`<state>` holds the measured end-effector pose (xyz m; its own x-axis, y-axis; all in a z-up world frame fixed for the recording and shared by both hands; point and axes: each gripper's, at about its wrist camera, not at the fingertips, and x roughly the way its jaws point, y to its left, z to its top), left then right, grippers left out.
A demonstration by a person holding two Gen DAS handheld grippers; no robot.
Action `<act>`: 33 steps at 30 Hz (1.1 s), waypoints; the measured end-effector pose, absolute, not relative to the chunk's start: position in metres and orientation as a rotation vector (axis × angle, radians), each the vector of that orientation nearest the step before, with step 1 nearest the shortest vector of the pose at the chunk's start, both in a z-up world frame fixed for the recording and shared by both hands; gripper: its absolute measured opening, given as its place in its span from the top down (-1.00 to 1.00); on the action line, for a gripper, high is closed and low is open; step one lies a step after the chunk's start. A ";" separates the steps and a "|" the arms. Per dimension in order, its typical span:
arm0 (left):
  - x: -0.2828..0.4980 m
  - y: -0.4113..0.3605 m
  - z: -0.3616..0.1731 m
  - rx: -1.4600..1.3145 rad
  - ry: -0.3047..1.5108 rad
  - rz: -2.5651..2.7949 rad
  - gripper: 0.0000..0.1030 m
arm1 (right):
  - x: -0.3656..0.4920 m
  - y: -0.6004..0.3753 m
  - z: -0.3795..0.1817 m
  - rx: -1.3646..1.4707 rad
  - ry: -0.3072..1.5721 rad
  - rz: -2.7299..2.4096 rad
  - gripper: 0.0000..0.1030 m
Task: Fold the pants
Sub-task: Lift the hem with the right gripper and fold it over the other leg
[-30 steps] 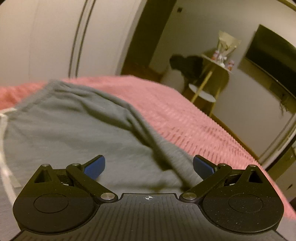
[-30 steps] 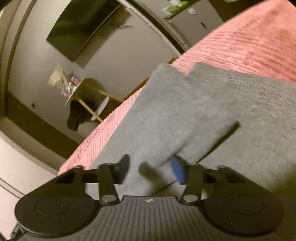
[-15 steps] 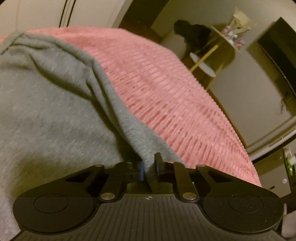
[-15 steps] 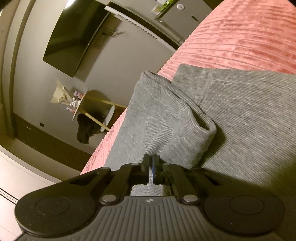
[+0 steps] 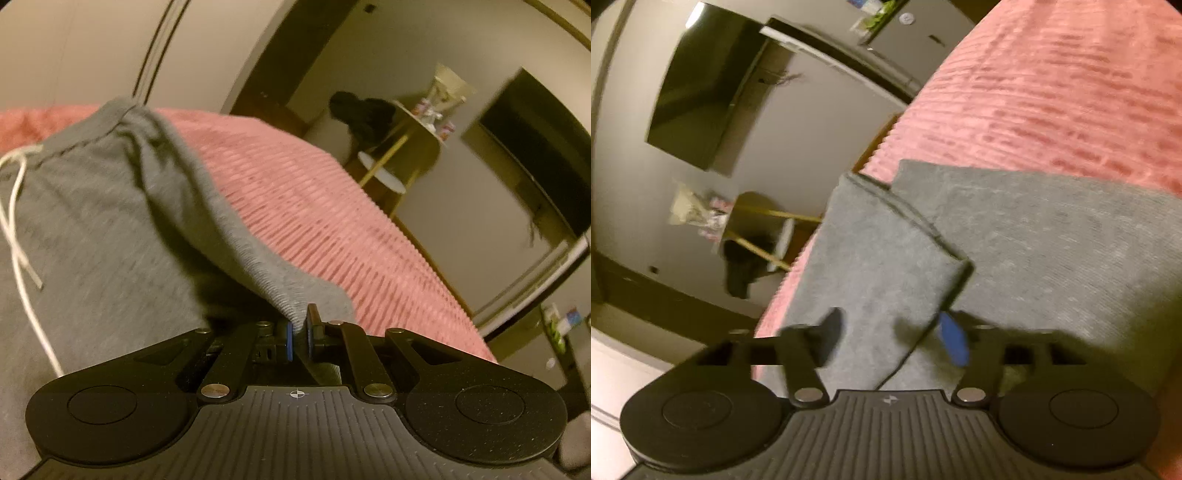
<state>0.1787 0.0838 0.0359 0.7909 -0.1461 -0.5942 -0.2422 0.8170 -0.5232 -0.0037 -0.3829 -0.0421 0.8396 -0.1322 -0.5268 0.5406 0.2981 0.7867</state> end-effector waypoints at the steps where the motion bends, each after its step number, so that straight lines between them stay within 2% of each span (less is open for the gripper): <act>1: 0.178 0.085 0.036 -0.645 0.666 0.059 0.83 | -0.001 -0.384 -0.046 1.188 0.417 -0.477 -0.19; 5: 0.180 0.083 0.040 -0.635 0.667 0.062 0.83 | 0.010 -0.390 -0.066 1.273 0.372 -0.438 -0.13; 6: 0.181 0.083 0.041 -0.635 0.670 0.061 0.83 | 0.015 -0.390 -0.067 1.258 0.356 -0.422 -0.03; 8: 0.180 0.084 0.040 -0.641 0.675 0.061 0.83 | 0.022 -0.390 -0.073 1.252 0.336 -0.419 0.52; 9: 0.178 0.083 0.039 -0.644 0.676 0.064 0.83 | 0.025 -0.391 -0.078 1.267 0.343 -0.422 0.91; 12: 0.168 0.083 0.038 -0.636 0.651 0.067 0.83 | 0.022 -0.396 -0.074 1.294 0.318 -0.414 0.91; 18: 0.109 0.071 0.040 -0.601 0.585 0.048 0.83 | -0.019 -0.401 -0.027 1.119 0.154 -0.462 0.92; 25: 0.040 0.075 0.005 -0.602 0.695 0.088 0.77 | -0.028 -0.396 -0.024 0.984 0.350 -0.718 0.93; 27: 0.038 0.082 -0.001 -0.582 0.733 0.116 0.64 | -0.023 -0.396 -0.027 0.971 0.394 -0.741 0.93; 29: 0.040 0.094 0.001 -0.545 0.699 0.187 0.38 | -0.022 -0.396 -0.031 0.967 0.421 -0.752 0.93; 30: 0.047 0.102 0.008 -0.524 0.671 0.213 0.11 | -0.021 -0.396 -0.033 0.965 0.431 -0.754 0.93; 31: 0.055 0.108 0.014 -0.495 0.646 0.234 -0.26 | -0.020 -0.395 -0.035 0.956 0.441 -0.751 0.92; 33: 0.081 0.118 0.032 -0.407 0.601 0.294 -0.63 | -0.019 -0.393 -0.037 0.942 0.450 -0.755 0.89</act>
<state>0.0814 0.1178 0.0318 0.7876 0.1490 -0.5979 -0.3810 0.8804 -0.2825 -0.0189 -0.3927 -0.0367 0.6642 -0.3782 -0.6448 0.7471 0.3664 0.5546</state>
